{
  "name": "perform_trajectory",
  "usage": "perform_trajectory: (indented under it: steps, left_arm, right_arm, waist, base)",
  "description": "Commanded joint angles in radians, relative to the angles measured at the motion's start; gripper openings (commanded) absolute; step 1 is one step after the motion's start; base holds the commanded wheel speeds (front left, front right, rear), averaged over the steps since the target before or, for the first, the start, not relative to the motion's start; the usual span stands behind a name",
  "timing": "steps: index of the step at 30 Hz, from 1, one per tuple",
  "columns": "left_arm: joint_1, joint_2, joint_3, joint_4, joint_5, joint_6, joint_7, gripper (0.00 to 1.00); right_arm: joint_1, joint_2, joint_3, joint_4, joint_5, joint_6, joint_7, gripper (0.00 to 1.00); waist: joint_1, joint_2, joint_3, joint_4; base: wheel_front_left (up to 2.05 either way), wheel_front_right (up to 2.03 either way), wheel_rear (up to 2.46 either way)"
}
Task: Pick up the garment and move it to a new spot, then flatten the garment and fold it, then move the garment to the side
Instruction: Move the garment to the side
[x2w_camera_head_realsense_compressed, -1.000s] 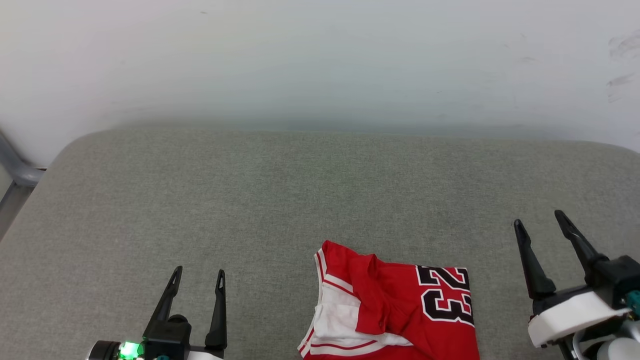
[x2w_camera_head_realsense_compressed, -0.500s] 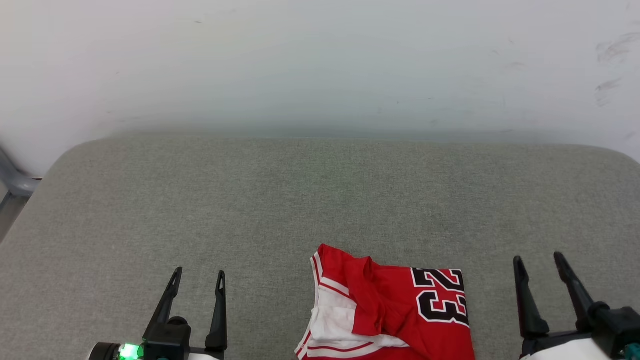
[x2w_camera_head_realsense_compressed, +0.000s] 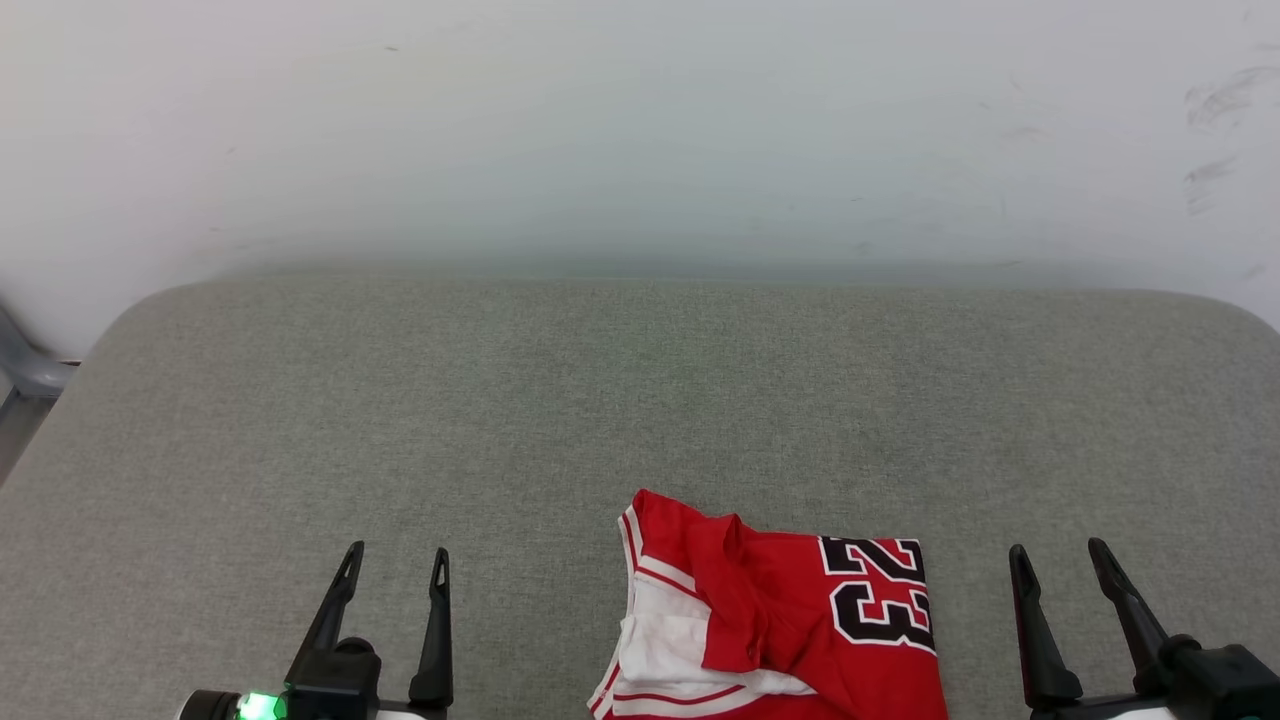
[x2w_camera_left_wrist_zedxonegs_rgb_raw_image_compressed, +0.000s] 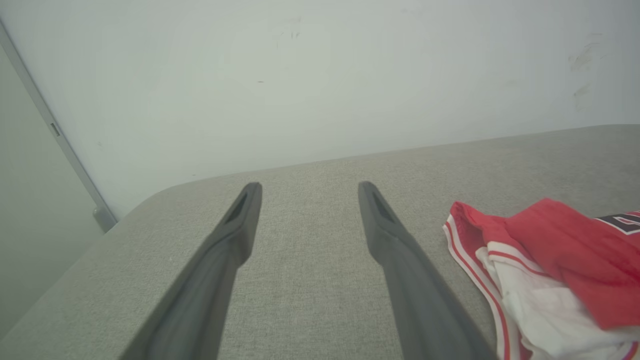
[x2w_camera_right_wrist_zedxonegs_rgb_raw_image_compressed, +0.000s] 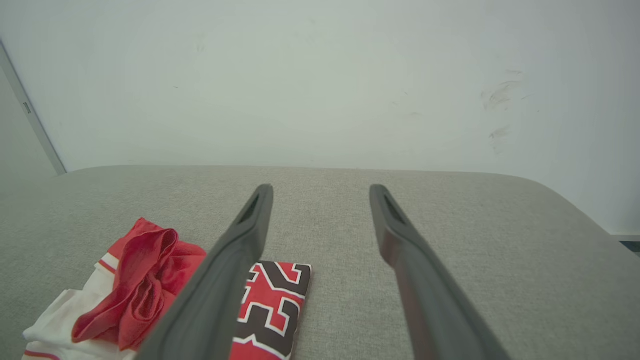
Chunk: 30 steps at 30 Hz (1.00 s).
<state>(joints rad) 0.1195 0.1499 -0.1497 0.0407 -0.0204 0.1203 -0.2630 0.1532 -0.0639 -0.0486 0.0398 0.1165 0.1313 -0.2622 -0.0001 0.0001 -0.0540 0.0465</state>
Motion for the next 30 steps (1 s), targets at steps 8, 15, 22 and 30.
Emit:
perform_trajectory:
  steps: [8, 15, 22, 30]
  left_arm:
    - [0.012, -0.001, 0.005, 0.005, -0.003, 0.004, -0.002, 1.00]
    - [-0.001, -0.003, -0.003, 0.009, -0.001, -0.002, -0.002, 1.00]
    - [-0.016, -0.007, -0.008, 0.012, 0.001, -0.005, -0.002, 1.00]
    - [-0.024, -0.013, -0.017, 0.013, 0.002, -0.003, -0.002, 1.00]
  right_arm:
    - [-0.070, -0.051, -0.003, -0.015, -0.011, -0.001, -0.003, 1.00]
    - [-0.249, -0.170, 0.006, -0.031, 0.066, -0.001, 0.101, 1.00]
    - [-0.374, -0.281, 0.098, -0.008, 0.202, -0.001, 0.355, 1.00]
    - [-0.425, -0.404, 0.241, 0.041, 0.432, -0.001, 0.752, 1.00]
  waist:
    - [0.0001, -0.0001, 0.001, 0.005]
    - [0.0001, -0.0001, 0.009, 0.021]
    - [0.0001, -0.0001, 0.020, 0.044]
    - [0.0001, -0.0001, 0.032, 0.069]
  base:
    - [0.00, 0.00, 0.00]
    - [0.00, 0.00, 0.00]
    - [0.00, 0.00, 0.00]
    - [0.00, 0.00, 0.00]
